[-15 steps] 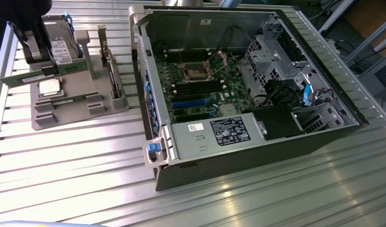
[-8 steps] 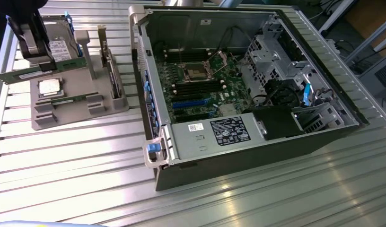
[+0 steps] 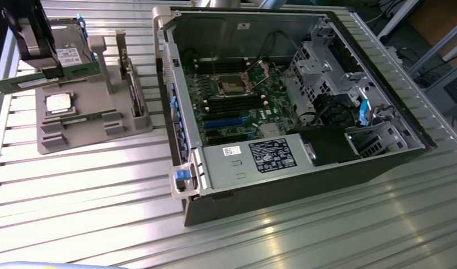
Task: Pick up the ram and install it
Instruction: 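Pick up the ram and move it above insertion slot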
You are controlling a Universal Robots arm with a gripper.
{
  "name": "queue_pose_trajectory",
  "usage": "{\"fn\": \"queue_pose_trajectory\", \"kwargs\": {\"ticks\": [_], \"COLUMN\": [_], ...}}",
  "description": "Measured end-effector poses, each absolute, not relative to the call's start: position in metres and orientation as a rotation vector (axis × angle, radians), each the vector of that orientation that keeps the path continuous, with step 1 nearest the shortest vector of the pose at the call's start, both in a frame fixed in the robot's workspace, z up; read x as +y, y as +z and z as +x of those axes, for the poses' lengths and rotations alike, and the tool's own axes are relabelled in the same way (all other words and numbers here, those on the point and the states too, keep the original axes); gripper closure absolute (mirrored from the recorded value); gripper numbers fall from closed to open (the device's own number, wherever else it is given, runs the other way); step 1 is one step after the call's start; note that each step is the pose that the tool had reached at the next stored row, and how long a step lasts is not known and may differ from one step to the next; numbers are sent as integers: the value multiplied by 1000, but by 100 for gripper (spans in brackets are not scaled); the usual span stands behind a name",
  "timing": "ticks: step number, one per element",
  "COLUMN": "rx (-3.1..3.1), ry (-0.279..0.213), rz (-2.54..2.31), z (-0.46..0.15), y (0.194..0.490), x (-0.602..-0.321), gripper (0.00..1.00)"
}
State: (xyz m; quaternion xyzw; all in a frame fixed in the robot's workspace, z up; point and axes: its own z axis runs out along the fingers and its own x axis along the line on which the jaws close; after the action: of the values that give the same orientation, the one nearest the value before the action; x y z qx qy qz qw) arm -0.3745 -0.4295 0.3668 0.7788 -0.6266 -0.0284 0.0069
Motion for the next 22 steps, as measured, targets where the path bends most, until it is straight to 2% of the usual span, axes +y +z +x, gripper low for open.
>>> {"fn": "queue_pose_trajectory", "kwargs": {"ticks": [22], "rx": [-1960], "ry": [-89], "rz": [2436], "z": [-375], "y": [395], "x": [-429], "gripper": [86]}}
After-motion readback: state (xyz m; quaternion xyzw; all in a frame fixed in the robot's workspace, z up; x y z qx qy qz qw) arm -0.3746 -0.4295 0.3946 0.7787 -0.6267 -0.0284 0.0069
